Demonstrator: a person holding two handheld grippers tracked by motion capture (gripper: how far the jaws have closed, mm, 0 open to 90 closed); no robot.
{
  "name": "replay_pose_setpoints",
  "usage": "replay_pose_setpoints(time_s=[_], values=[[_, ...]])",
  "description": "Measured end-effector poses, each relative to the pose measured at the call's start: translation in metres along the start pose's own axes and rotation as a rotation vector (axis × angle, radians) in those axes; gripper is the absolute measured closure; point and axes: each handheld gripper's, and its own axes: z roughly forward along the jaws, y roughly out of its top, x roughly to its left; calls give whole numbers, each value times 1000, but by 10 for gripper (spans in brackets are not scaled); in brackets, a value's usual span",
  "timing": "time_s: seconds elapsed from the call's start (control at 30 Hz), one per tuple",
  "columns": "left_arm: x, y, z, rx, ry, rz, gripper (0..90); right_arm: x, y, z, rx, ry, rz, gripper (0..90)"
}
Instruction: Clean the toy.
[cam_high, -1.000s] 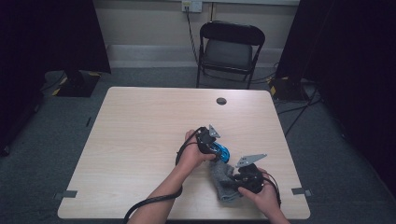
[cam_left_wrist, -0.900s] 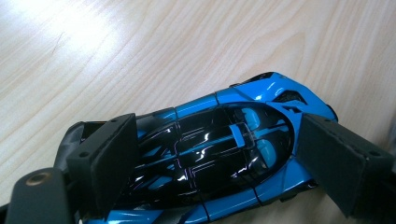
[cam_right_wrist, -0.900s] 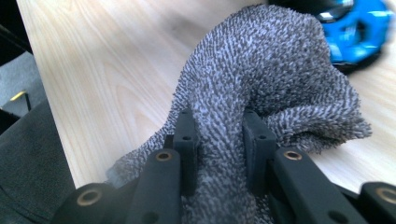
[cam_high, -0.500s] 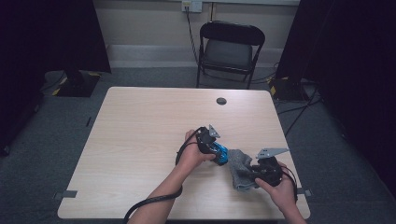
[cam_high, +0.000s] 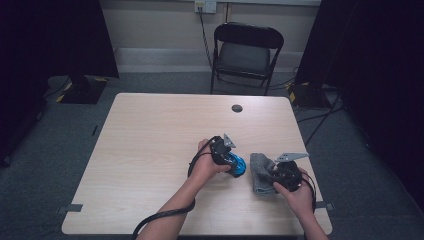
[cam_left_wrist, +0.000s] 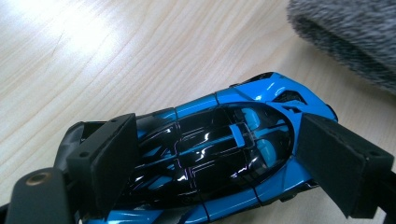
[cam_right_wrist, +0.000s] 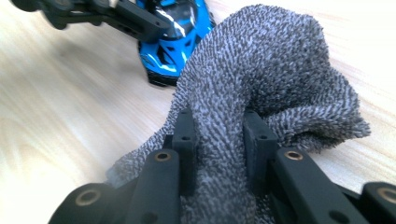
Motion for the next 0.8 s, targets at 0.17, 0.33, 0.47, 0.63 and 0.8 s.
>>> replay_pose_setpoints(time_s=[0.17, 0.33, 0.47, 0.63, 0.8], values=[[0, 0, 0, -4, 0, -2, 130, -3, 0, 8, 16, -17, -2, 710], [0, -1, 0, -8, -1, -1, 130, -5, -2, 16, 32, -28, 5, 708], [0, -1, 0, -8, -2, 0, 131, -6, -3, 17, 24, -21, 9, 705], [0, 0, 0, -5, -1, 1, 131, -5, -4, 21, 26, 2, 21, 705], [0, -1, 0, -9, -2, 0, 131, -4, -4, 23, 18, 22, 24, 705]])
